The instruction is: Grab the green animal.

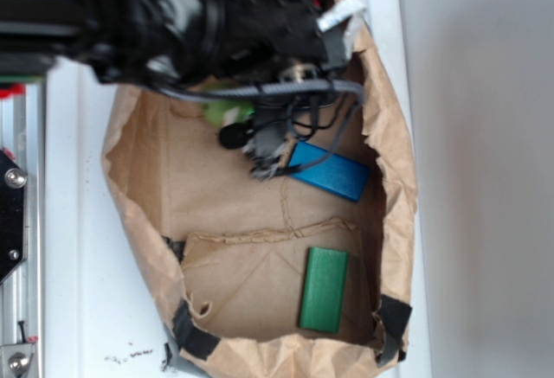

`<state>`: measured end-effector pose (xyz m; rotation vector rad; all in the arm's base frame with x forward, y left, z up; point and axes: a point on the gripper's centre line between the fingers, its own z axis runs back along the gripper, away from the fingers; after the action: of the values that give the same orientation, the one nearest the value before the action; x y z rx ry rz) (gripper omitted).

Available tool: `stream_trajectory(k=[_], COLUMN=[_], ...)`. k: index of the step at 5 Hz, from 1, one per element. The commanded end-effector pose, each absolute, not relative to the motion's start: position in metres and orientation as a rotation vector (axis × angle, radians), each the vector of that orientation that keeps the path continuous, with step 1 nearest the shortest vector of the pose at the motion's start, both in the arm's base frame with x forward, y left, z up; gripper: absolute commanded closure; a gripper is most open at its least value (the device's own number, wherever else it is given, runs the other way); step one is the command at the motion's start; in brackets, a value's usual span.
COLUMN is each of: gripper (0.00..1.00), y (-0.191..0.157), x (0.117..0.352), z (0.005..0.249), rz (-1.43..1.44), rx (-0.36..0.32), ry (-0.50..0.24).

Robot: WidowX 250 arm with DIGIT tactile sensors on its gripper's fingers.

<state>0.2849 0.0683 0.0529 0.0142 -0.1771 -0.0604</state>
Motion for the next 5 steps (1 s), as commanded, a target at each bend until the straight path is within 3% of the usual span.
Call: stream_trajectory(k=[1, 2, 4, 5], gripper=[1.0, 1.0, 1.0, 1.0], y=[0.021, 0.008, -0.001, 0.0], x=[0.237, 0.245, 0.276, 0.279], z=[0.153, 0.176, 0.2, 0.207], rz=[-0.12, -0.091, -0.021, -0.008], rx=[-0.109, -0.138, -0.102, -0.093], ry=[-0.319, -0.342, -0.346, -0.35])
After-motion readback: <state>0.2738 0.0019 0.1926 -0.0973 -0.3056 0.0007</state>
